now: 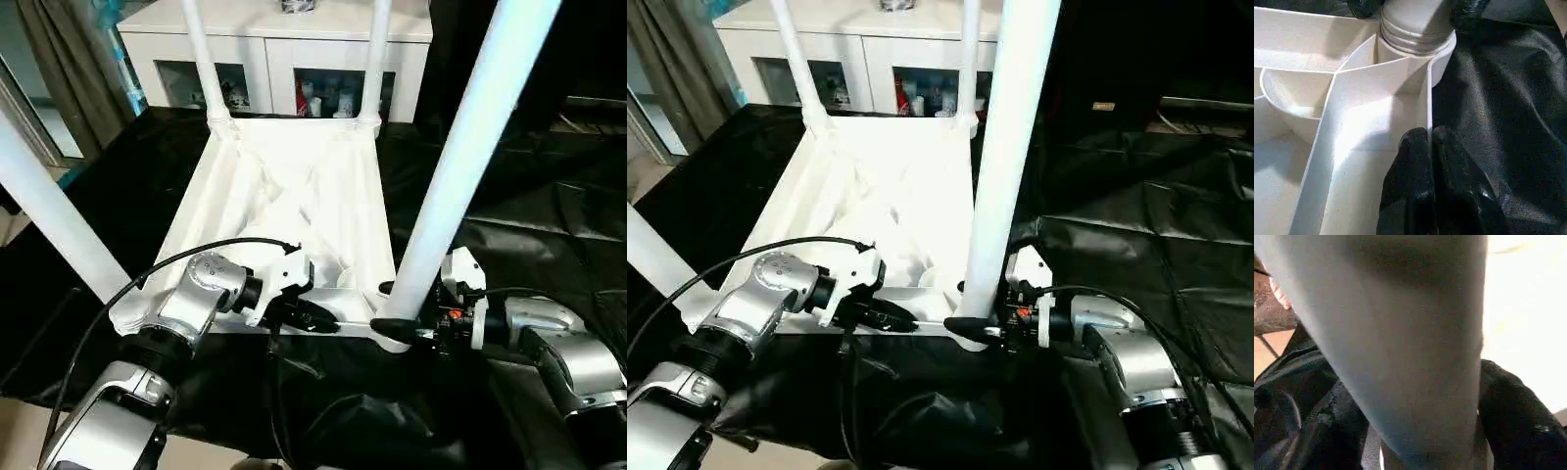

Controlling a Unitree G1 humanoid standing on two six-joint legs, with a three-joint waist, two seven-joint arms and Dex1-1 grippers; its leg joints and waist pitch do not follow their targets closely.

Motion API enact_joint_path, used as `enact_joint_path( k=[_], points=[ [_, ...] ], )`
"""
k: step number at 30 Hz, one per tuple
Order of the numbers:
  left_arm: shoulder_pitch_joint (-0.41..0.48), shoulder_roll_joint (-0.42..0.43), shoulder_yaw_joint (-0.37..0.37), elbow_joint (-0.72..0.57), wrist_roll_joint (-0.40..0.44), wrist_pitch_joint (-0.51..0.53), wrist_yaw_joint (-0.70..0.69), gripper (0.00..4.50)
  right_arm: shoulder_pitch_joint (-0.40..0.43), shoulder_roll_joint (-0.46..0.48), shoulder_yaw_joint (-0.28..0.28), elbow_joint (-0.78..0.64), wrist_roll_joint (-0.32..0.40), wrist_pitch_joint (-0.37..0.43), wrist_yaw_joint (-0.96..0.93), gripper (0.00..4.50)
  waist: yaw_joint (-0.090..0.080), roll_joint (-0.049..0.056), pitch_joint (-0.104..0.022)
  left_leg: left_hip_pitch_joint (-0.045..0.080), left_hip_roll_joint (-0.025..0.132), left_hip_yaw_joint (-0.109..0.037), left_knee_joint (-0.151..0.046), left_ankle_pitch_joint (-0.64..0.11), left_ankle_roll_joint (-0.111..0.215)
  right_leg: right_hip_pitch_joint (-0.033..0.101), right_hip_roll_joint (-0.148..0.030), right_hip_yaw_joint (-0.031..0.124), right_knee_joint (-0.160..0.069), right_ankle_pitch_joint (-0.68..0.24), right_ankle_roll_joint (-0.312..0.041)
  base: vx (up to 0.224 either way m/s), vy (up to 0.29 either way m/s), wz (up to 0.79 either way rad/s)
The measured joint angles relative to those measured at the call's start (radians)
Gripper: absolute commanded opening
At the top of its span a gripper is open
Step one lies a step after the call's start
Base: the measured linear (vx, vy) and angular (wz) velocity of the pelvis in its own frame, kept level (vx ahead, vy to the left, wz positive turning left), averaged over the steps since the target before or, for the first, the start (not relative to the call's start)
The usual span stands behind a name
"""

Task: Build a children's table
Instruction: Rotate leg to tighten

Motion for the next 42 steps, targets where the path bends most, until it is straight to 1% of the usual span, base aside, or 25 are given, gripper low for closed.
enact_joint_path(
  k=[1,3,4,7,9,13,16,18,19,20,21,22,24,25,26,27,28,30,32,33,34,37,39,40,42],
  points=[
    [0.000,0.000,0.000,0.000,0.000,0.000,0.000,0.00,0.000,0.000,0.000,0.000,0.000,-0.001,0.000,2.70,0.001,0.000,0.000,0.000,0.000,0.000,0.000,0.001,0.001,0.000,0.000,0.000,0.000,0.000,0.000,0.000,0.000,0.00],
    [0.000,-0.002,0.000,0.001,0.000,-0.003,0.003,0.00,-0.001,-0.001,-0.002,0.000,0.000,-0.001,0.000,2.70,0.004,-0.001,0.000,0.000,0.000,0.000,0.000,0.001,0.001,0.000,0.000,0.000,0.000,0.000,0.000,0.000,0.000,0.00],
    [0.000,-0.002,0.000,0.002,0.000,-0.004,0.004,0.00,-0.001,-0.001,-0.002,0.000,0.000,-0.002,0.000,2.55,0.006,-0.001,0.000,0.000,0.000,0.000,0.000,0.001,0.001,0.000,0.000,0.000,0.000,0.000,0.000,0.000,0.000,0.00],
    [0.000,-0.008,0.000,0.009,0.001,-0.010,0.021,0.00,0.003,0.004,-0.004,-0.005,-0.001,-0.006,-0.007,2.43,0.008,-0.002,-0.001,0.000,0.000,0.000,0.000,0.001,0.001,0.000,0.000,0.000,0.000,0.000,0.000,0.000,0.000,0.00],
    [-0.001,-0.026,0.002,0.022,0.011,-0.018,0.062,0.00,0.024,0.035,-0.028,-0.005,-0.001,-0.009,-0.052,2.32,0.009,-0.004,-0.002,0.002,0.000,0.000,0.000,-0.002,-0.003,0.003,0.000,0.000,0.000,0.000,0.000,0.000,0.000,0.00],
    [-0.026,-0.073,0.010,0.066,0.035,-0.011,0.163,0.00,0.040,0.098,-0.079,0.014,-0.019,-0.031,-0.193,2.23,0.003,-0.006,-0.003,0.004,0.000,0.000,0.000,-0.002,-0.004,0.005,0.000,0.002,0.000,0.000,0.000,0.000,0.000,0.00],
    [-0.046,-0.122,0.020,0.106,0.057,0.007,0.270,0.00,0.040,0.167,-0.113,0.035,-0.067,-0.061,-0.363,2.16,-0.012,-0.009,-0.004,0.010,-0.001,0.000,0.000,-0.001,-0.005,0.010,0.000,0.002,-0.002,-0.003,0.006,0.000,0.000,0.00],
    [-0.060,-0.168,0.021,0.132,0.077,0.023,0.361,0.00,0.033,0.215,-0.138,0.054,-0.101,-0.070,-0.500,2.12,-0.022,-0.011,-0.003,0.019,-0.002,0.000,-0.001,-0.002,-0.005,0.018,0.000,0.003,-0.006,-0.006,0.010,0.000,0.000,0.00],
    [-0.062,-0.189,0.026,0.145,0.081,0.030,0.399,0.00,0.030,0.236,-0.148,0.062,-0.118,-0.071,-0.553,2.12,-0.025,-0.009,-0.002,0.023,-0.002,-0.002,-0.002,-0.002,-0.005,0.021,-0.001,0.001,-0.009,-0.008,0.014,0.000,0.000,0.00],
    [-0.063,-0.208,0.030,0.152,0.086,0.040,0.436,0.00,0.019,0.257,-0.154,0.075,-0.135,-0.073,-0.608,2.09,-0.032,-0.007,-0.001,0.028,-0.002,-0.005,-0.003,-0.002,-0.005,0.023,0.000,-0.003,-0.016,-0.009,0.016,-0.061,0.019,-0.05],
    [-0.069,-0.228,0.033,0.168,0.089,0.047,0.478,0.00,0.002,0.281,-0.159,0.093,-0.157,-0.073,-0.671,2.09,-0.043,-0.004,-0.001,0.030,-0.002,-0.008,-0.006,-0.002,-0.005,0.029,-0.002,-0.011,-0.026,-0.011,0.018,-0.053,0.030,-0.04],
    [-0.076,-0.241,0.033,0.181,0.091,0.050,0.501,0.00,-0.007,0.294,-0.164,0.102,-0.169,-0.073,-0.710,2.09,-0.049,0.000,0.000,0.030,-0.002,-0.011,-0.008,-0.002,-0.005,0.033,-0.005,-0.020,-0.035,-0.011,0.018,-0.053,0.030,-0.04],
    [-0.079,-0.259,0.039,0.192,0.095,0.053,0.541,0.00,-0.033,0.318,-0.170,0.131,-0.188,-0.078,-0.769,2.09,-0.066,0.012,0.002,0.030,-0.003,-0.022,-0.014,-0.002,-0.005,0.045,-0.008,-0.035,-0.058,-0.011,0.018,-0.012,0.027,-0.02],
    [-0.081,-0.261,0.041,0.195,0.098,0.053,0.545,0.00,-0.039,0.323,-0.170,0.138,-0.193,-0.081,-0.776,2.09,-0.073,0.016,0.003,0.030,-0.004,-0.024,-0.016,-0.002,-0.005,0.049,-0.012,-0.044,-0.065,-0.011,0.018,-0.023,0.055,-0.04],
    [-0.083,-0.262,0.041,0.197,0.099,0.053,0.545,0.00,-0.040,0.324,-0.171,0.141,-0.196,-0.089,-0.776,2.09,-0.077,0.019,0.005,0.032,-0.004,-0.024,-0.017,-0.002,-0.005,0.054,-0.017,-0.053,-0.071,-0.011,0.018,-0.015,0.052,0.00],
    [-0.085,-0.262,0.041,0.198,0.099,0.052,0.544,0.00,-0.040,0.326,-0.173,0.146,-0.196,-0.099,-0.775,2.40,-0.079,0.022,0.006,0.033,-0.005,-0.024,-0.018,-0.002,-0.004,0.056,-0.018,-0.055,-0.074,-0.011,0.018,0.000,0.000,0.00],
    [-0.085,-0.262,0.041,0.198,0.099,0.051,0.544,0.00,-0.040,0.326,-0.173,0.146,-0.195,-0.101,-0.775,2.72,-0.081,0.023,0.007,0.033,-0.006,-0.024,-0.018,-0.002,-0.004,0.056,-0.019,-0.055,-0.074,-0.011,0.018,0.000,0.000,0.00],
    [-0.085,-0.254,0.042,0.198,0.099,0.043,0.527,0.00,-0.039,0.331,-0.182,0.142,-0.161,-0.097,-0.736,2.74,-0.086,0.024,0.007,0.033,-0.009,-0.024,-0.020,-0.003,-0.004,0.055,-0.023,-0.055,-0.072,-0.011,0.018,0.000,0.000,0.00],
    [-0.086,-0.234,0.043,0.198,0.097,0.029,0.494,0.00,-0.033,0.315,-0.183,0.126,-0.142,-0.091,-0.671,3.01,-0.093,0.024,0.007,0.033,-0.013,-0.024,-0.025,-0.003,-0.004,0.057,-0.025,-0.054,-0.071,-0.011,0.018,0.000,0.000,0.00],
    [-0.086,-0.224,0.044,0.198,0.092,0.020,0.468,0.00,-0.027,0.298,-0.182,0.114,-0.129,-0.086,-0.626,3.20,-0.095,0.024,0.007,0.030,-0.014,-0.024,-0.026,-0.002,-0.004,0.054,-0.026,-0.053,-0.070,-0.011,0.017,0.000,0.000,0.00],
    [-0.086,-0.214,0.043,0.197,0.086,0.014,0.440,0.00,-0.015,0.272,-0.173,0.096,-0.117,-0.078,-0.574,3.20,-0.095,0.024,0.007,0.029,-0.014,-0.024,-0.027,-0.002,-0.004,0.053,-0.026,-0.053,-0.068,-0.010,0.016,0.000,0.000,0.00],
    [-0.086,-0.161,0.037,0.185,0.074,-0.003,0.335,0.00,0.008,0.204,-0.137,0.052,-0.089,-0.059,-0.434,3.20,-0.086,0.021,0.005,0.028,-0.014,-0.018,-0.025,-0.002,-0.003,0.046,-0.028,-0.048,-0.051,0.001,0.001,0.000,0.000,0.00],
    [-0.084,-0.130,0.037,0.172,0.067,-0.006,0.275,0.00,0.022,0.165,-0.118,0.025,-0.071,-0.048,-0.358,3.20,-0.073,0.018,0.003,0.024,-0.014,-0.018,-0.023,-0.001,-0.003,0.037,-0.030,-0.048,-0.037,0.006,-0.004,0.000,0.000,0.00],
    [-0.077,-0.115,0.035,0.160,0.062,-0.007,0.247,0.00,0.026,0.143,-0.108,0.013,-0.061,-0.038,-0.319,3.20,-0.070,0.016,0.002,0.021,-0.012,-0.018,-0.022,-0.001,-0.003,0.036,-0.030,-0.048,-0.033,0.009,-0.004,0.000,0.000,0.00],
    [-0.064,-0.092,0.028,0.135,0.051,-0.009,0.191,0.00,0.032,0.116,-0.097,0.001,-0.043,-0.021,-0.253,3.20,-0.059,0.012,-0.002,0.021,-0.009,-0.016,-0.022,-0.001,-0.004,0.032,-0.029,-0.049,-0.023,0.008,-0.001,0.056,-0.052,0.06]
  ],
)
